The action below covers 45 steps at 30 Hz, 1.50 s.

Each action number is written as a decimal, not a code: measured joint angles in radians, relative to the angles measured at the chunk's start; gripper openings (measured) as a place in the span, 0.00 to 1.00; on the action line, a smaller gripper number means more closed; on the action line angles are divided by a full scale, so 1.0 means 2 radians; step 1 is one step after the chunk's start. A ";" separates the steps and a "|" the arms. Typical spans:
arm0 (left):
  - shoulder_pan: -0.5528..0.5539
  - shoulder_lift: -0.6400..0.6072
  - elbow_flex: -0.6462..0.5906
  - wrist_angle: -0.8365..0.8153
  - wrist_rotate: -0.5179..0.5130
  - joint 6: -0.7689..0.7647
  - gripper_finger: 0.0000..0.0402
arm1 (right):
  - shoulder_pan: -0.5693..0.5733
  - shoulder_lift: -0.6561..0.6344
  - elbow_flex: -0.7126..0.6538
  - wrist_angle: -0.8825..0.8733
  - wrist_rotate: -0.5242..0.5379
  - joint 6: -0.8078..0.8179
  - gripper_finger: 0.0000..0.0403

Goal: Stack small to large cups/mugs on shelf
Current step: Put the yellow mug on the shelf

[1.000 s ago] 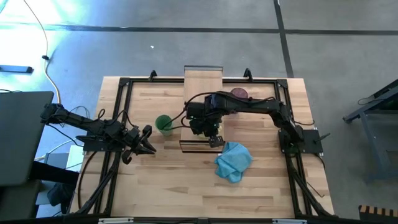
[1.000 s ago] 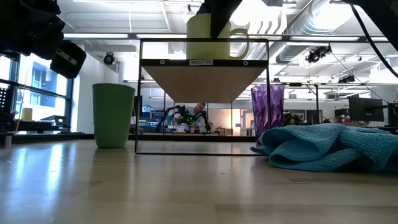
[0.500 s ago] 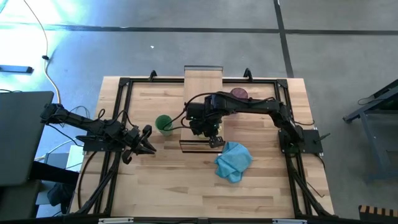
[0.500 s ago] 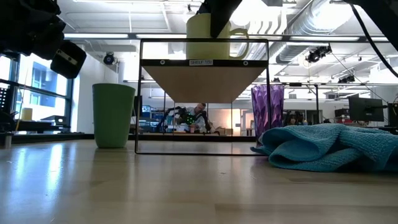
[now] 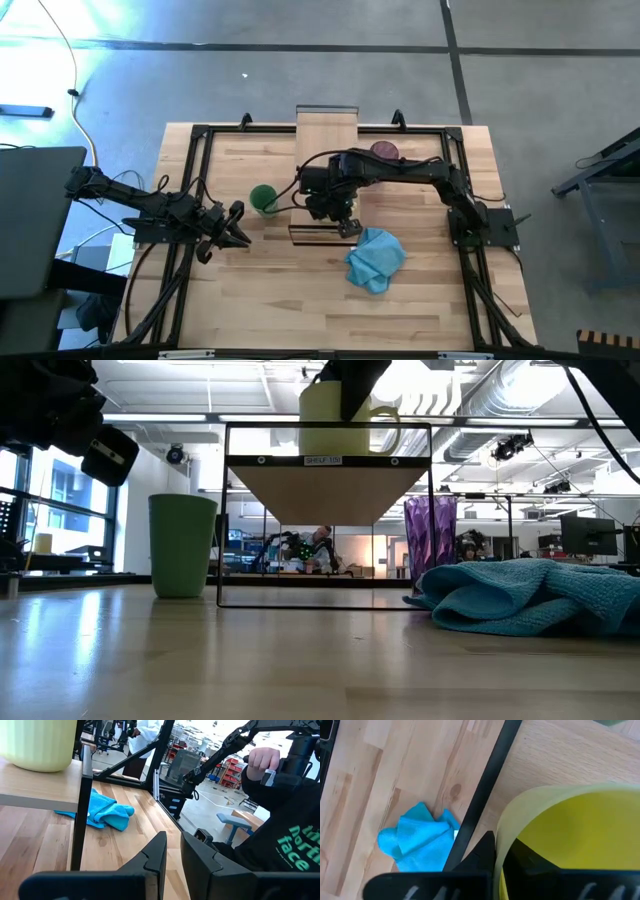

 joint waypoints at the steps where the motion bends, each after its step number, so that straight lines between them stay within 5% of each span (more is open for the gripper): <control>1: 0.000 0.000 0.000 0.000 0.000 0.000 0.12 | 0.000 0.000 0.000 -0.001 0.000 -0.003 0.01; 34: 0.000 0.000 0.000 0.000 0.000 0.000 0.12 | -0.001 -0.005 -0.001 -0.001 0.012 -0.033 0.01; 45: 0.000 0.000 0.000 0.000 0.000 0.000 0.12 | -0.001 -0.005 -0.001 -0.002 0.026 -0.031 0.09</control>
